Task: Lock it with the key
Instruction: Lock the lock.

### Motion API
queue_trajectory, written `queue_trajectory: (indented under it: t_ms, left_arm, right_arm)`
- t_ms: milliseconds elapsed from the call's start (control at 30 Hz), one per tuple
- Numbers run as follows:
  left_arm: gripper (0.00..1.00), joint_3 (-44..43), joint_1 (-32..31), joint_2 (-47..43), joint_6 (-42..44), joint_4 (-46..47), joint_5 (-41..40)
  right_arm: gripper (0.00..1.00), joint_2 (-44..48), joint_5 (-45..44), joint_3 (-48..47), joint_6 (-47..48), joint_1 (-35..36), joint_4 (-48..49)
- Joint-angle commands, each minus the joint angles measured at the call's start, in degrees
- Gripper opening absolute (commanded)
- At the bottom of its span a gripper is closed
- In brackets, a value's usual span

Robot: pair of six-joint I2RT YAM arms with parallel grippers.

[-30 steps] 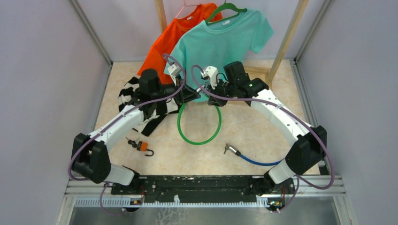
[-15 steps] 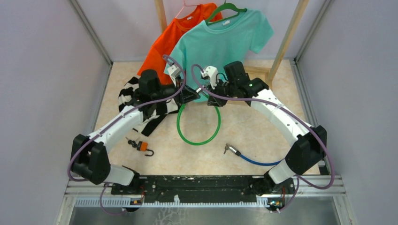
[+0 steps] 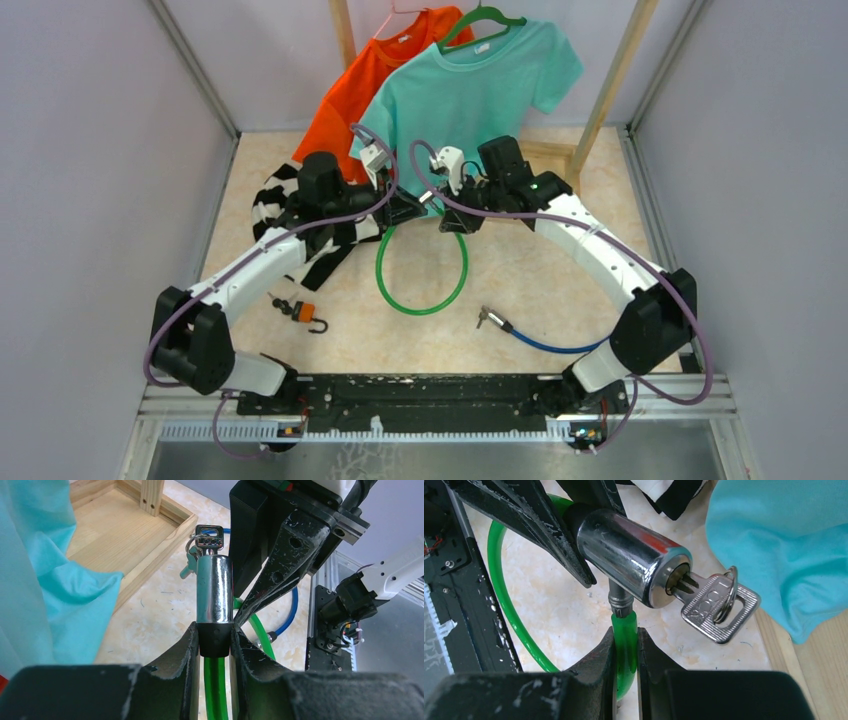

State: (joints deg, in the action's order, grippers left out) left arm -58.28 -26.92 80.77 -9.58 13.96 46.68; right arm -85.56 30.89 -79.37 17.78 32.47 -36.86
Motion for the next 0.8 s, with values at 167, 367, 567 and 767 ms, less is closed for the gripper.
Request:
queue_trajectory:
  t_ms: [167,367,567,767]
  left_arm:
    - [0.0,0.24,-1.12,-0.29,3.73,-0.94,-1.68]
    - [0.0,-0.09,-1.17,0.12,3.39,-1.21,-2.48]
    - [0.0,-0.09,-1.97,0.82,2.23,-1.09,-3.43]
    - [0.0,0.09,-2.0,0.63,2.9,-1.28,-5.58]
  right_arm:
    - [0.0,4.43,9.81,-4.5,1.96,-1.55,5.72]
    - [0.0,4.81,5.67,-3.89,-0.37,-1.61,8.88]
    - [0.0,2.68,2.65,-8.55,-0.07,0.48,7.43]
    - [0.0,2.59,5.39,-8.81,0.77,0.75,7.25]
